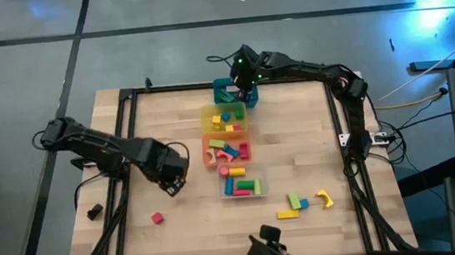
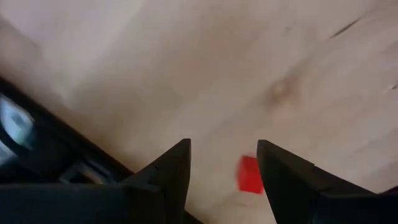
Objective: Sort blocks by size
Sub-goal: Put the blue rectangular block into the blue bin, then put the red square block into the orange bin
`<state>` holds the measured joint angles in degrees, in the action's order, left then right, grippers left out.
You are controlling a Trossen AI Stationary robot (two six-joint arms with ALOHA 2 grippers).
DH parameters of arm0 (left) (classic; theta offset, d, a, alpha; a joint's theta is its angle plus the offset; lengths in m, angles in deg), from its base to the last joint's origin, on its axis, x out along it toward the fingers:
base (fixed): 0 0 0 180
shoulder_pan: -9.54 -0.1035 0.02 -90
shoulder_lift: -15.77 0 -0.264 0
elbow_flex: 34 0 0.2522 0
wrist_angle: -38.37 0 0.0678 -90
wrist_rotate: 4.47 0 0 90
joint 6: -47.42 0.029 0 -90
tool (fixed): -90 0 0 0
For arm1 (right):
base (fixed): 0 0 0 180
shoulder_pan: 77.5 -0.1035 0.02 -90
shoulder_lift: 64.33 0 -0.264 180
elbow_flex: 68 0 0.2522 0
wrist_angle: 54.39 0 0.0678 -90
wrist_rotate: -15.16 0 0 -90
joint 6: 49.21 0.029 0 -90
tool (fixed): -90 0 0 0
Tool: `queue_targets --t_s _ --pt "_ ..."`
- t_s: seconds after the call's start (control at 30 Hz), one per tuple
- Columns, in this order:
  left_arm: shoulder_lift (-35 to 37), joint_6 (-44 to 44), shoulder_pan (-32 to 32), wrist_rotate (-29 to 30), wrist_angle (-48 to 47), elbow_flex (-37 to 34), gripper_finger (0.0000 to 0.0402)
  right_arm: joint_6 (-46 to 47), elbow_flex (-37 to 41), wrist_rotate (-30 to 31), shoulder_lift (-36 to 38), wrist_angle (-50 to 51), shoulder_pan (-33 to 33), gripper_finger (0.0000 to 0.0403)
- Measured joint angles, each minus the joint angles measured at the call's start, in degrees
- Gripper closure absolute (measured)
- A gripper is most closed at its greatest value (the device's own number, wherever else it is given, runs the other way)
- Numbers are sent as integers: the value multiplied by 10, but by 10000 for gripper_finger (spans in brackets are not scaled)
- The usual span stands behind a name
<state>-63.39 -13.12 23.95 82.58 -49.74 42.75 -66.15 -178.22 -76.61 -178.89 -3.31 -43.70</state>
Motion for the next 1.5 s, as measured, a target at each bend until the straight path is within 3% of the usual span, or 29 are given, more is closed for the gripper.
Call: queue_targets --t_s 0.17,0.27,0.4,0.7,0.9,1.2,1.33,1.5 --pt "0 -157 74 -12 6 0 233 0 0 7 -25 -4 0 332" --pt "0 -202 114 -17 10 0 233 1 0 16 -33 -11 -1 331" --pt "0 -229 162 -17 44 0 233 1 0 19 -34 -16 0 312" --pt "-6 -231 260 17 159 0 233 1 0 27 -34 -17 -1 222" --pt "-16 -257 284 25 149 0 233 1 0 27 -34 -3 -1 193" --pt "-70 -271 289 21 137 0 233 0 0 28 -32 12 -1 191" --pt "-96 -212 286 16 114 0 233 0 -2 28 -28 21 -1 192" --pt "-108 -205 285 20 118 0 233 -1 -3 37 -27 25 -1 192"
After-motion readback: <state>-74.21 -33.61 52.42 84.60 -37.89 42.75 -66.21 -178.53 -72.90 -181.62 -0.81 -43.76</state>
